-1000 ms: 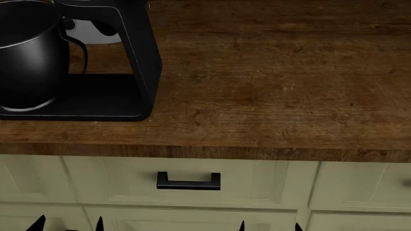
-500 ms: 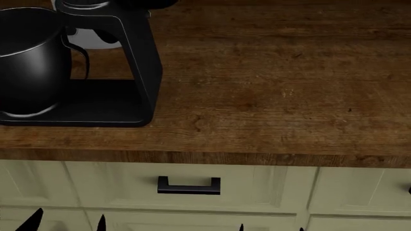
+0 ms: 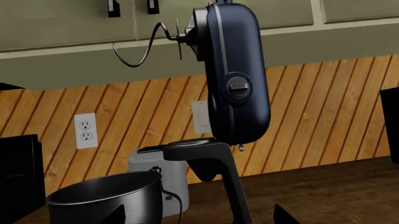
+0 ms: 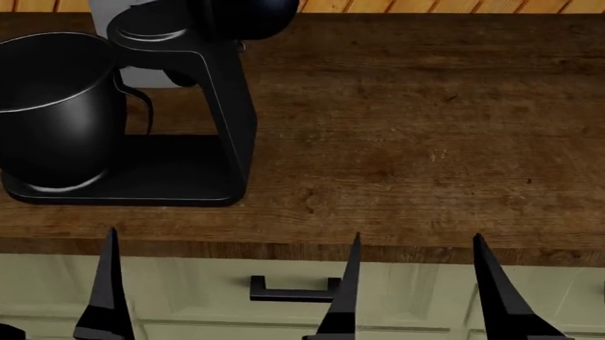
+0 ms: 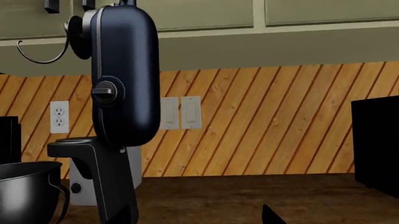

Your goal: Close the stand mixer head.

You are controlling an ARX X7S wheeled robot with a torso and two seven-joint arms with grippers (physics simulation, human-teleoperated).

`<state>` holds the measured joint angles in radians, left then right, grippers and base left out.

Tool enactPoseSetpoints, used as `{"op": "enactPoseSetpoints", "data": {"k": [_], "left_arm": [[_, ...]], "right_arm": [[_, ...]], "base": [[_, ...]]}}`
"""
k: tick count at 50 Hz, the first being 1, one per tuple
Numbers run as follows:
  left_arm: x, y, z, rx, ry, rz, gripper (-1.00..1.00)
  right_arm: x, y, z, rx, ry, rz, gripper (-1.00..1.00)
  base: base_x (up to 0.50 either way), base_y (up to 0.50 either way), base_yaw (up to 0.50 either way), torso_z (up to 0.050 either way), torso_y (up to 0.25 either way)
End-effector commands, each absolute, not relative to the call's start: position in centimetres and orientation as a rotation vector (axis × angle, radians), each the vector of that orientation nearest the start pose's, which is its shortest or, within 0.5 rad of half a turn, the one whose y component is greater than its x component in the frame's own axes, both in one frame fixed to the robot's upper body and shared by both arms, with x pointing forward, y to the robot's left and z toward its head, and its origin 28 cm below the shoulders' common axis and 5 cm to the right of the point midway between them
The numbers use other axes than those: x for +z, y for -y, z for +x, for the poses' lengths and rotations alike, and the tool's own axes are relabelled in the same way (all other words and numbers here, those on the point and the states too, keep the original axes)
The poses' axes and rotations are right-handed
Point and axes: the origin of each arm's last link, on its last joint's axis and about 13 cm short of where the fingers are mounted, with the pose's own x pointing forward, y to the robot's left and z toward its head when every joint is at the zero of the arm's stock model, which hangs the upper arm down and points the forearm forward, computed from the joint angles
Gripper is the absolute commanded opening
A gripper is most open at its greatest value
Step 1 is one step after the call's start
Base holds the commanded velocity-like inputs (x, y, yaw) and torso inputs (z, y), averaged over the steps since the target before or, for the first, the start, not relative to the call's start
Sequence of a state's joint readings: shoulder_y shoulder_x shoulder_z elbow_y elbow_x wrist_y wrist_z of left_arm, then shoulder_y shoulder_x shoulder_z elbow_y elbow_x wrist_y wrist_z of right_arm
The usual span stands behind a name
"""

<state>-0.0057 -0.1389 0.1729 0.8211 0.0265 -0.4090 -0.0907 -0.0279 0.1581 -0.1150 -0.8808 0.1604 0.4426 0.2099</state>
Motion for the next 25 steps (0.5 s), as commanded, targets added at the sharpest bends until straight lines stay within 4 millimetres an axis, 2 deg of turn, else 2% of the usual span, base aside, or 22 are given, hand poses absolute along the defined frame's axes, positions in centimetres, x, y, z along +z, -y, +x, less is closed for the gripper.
{"op": "enactPoseSetpoints", "data": {"k": [1,20,25], "left_arm": [[16.28,-20.18,16.87,-0.027,0.452,0.105,1.0],[17.07,-20.44,16.49,-0.006,0.46,0.102,1.0],[16.89,-20.32,16.59,-0.008,0.454,0.112,1.0]], "right_arm": [[16.5,8.84,15.52,0.035,0.423,-0.017,1.0],[16.57,8.55,15.32,0.067,0.436,-0.04,1.0],[16.77,8.4,15.08,0.128,0.465,-0.017,1.0]], "base": [[0.16,0.5,0.0,0.0,0.0],[0.19,0.5,0.0,0.0,0.0],[0.47,0.17,0.0,0.0,0.0]]}}
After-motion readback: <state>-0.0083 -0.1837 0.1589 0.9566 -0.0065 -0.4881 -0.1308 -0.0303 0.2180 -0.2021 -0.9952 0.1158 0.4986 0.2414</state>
